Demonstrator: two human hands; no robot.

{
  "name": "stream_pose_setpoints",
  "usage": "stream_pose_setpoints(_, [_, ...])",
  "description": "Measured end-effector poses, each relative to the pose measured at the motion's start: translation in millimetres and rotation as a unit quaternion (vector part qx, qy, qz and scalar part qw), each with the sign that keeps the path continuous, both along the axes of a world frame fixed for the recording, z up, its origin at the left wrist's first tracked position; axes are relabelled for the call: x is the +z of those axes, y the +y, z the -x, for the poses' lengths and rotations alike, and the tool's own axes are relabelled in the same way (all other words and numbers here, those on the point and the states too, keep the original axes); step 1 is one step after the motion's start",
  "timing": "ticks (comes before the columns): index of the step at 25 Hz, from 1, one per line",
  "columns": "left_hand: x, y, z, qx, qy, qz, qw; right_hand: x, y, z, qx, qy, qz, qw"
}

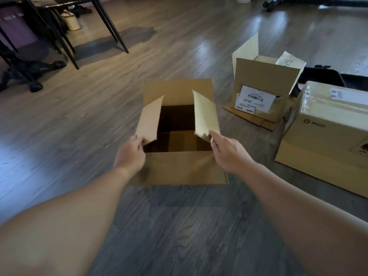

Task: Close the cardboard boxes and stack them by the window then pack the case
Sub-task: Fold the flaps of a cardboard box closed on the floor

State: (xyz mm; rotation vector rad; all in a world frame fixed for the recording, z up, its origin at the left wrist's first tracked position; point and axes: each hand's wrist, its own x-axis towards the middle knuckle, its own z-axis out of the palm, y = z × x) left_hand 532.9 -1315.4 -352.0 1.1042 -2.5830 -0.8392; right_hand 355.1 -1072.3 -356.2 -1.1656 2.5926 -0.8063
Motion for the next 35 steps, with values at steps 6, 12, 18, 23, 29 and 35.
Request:
stream_pose_setpoints(6, [-3, -20, -25, -0.018, -0.071, -0.065, 0.995, -24, 24, 23, 0.079, -0.005, -0.166, 0.983])
stream_pose_setpoints(12, [2, -23, -30, -0.013, -0.037, -0.125, 0.991, -34, 54, 33, 0.095, -0.005, -0.177, 0.980])
stream_pose_setpoints(18, [17, -2, -11, 0.001, 0.059, -0.332, 0.941, -15, 100, 40, 0.037, 0.019, -0.056, 0.998])
stream_pose_setpoints(23, [15, 15, 5, 0.067, 0.073, -0.299, 0.949, -10, 96, 45, -0.166, -0.060, 0.012, 0.984])
stream_pose_setpoints(29, [6, 18, 14, 0.021, 0.032, -0.170, 0.985, -12, 65, 37, -0.259, -0.110, 0.049, 0.958])
stream_pose_setpoints(35, [-6, 29, 30, 0.007, -0.032, -0.052, 0.998, -22, 61, 36, -0.177, -0.048, 0.007, 0.983])
